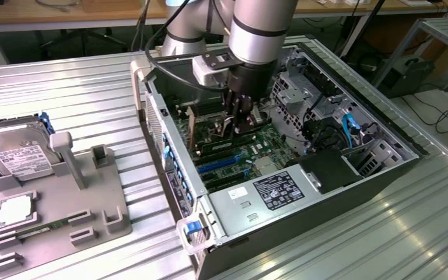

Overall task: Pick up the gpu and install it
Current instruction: 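Insert the gpu into the slot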

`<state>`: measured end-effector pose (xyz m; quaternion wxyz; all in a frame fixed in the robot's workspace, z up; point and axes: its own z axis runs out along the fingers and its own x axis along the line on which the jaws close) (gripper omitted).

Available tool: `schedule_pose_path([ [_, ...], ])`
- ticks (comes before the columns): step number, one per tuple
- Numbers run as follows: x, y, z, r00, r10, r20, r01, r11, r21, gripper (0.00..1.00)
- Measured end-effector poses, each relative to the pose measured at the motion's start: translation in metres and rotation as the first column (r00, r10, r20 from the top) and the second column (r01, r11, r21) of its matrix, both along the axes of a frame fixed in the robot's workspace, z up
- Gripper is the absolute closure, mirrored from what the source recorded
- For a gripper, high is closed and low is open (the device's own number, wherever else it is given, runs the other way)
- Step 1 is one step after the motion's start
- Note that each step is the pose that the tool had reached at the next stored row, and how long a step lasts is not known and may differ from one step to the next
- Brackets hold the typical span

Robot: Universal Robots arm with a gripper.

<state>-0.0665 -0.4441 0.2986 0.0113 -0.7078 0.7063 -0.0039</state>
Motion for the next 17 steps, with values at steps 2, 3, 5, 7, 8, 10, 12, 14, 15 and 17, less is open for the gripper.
schedule_pose_path([
  [2, -0.002, -0.0001, -0.0035, 1.0, 0.0, 0.0, 0.0, 1.0, 0.0, 0.72],
  [3, -0.002, -0.0011, -0.005, 1.0, 0.0, -0.0001, 0.0, 1.0, 0.0, 0.72],
  [5, -0.003, -0.0035, -0.0086, 1.0, 0.0, 0.0001, 0.0, 1.0, 0.0008, 0.72],
  [7, -0.003, -0.0056, -0.0122, 1.0, 0.0, -0.0001, 0.0, 1.0, 0.0007, 0.72],
  [8, -0.003, -0.0066, -0.0141, 1.0, 0.0, 0.0, 0.0, 1.0, 0.001, 0.72],
  [10, -0.006, -0.007, -0.0174, 1.0, 0.0, 0.0, 0.0, 1.0, 0.0013, 0.72],
  [12, -0.007, -0.0083, -0.0195, 1.0, 0.0, -0.0001, 0.0, 1.0, 0.0013, 0.72],
  [14, -0.007, -0.0119, -0.0212, 1.0, 0.0, 0.0, 0.0, 1.0, 0.0017, 0.72],
  [15, -0.007, -0.0129, -0.0219, 1.0, 0.0, 0.0, 0.0, 1.0, 0.0017, 0.72],
  [17, -0.007, -0.0132, -0.0232, 1.0, 0.0, 0.0001, 0.0, 1.0, 0.0019, 0.72],
])
